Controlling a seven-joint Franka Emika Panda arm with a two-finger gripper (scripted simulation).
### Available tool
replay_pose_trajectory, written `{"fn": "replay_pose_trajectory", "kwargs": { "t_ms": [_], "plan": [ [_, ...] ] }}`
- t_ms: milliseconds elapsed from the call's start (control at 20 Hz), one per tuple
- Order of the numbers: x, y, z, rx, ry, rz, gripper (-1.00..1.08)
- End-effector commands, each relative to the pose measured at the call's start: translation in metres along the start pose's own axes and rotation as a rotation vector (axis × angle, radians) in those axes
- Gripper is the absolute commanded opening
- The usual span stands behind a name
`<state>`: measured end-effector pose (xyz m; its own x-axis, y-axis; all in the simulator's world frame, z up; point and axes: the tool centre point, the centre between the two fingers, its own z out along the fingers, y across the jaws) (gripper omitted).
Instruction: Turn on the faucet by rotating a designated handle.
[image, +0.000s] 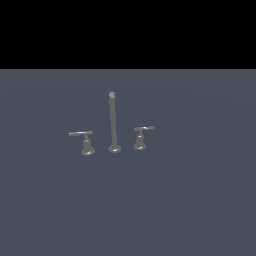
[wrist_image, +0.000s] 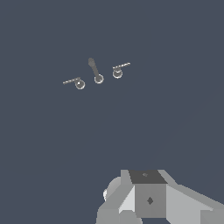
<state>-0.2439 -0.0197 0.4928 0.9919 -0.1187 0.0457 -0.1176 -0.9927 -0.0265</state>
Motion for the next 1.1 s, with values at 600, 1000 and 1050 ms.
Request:
{"fn": "replay_pose_trajectory", "kwargs": {
  "t_ms": [600,1000,1050],
  "plan": [
    [0.052,-0.028,0.082,-0.008,-0.005,0.25,-1.0],
    [0.097,-0.041,0.146,-0.014,-0.009,0.443,-1.0],
    [0.103,-0.041,0.154,-0.015,-0.009,0.465,-1.0]
  ]
}}
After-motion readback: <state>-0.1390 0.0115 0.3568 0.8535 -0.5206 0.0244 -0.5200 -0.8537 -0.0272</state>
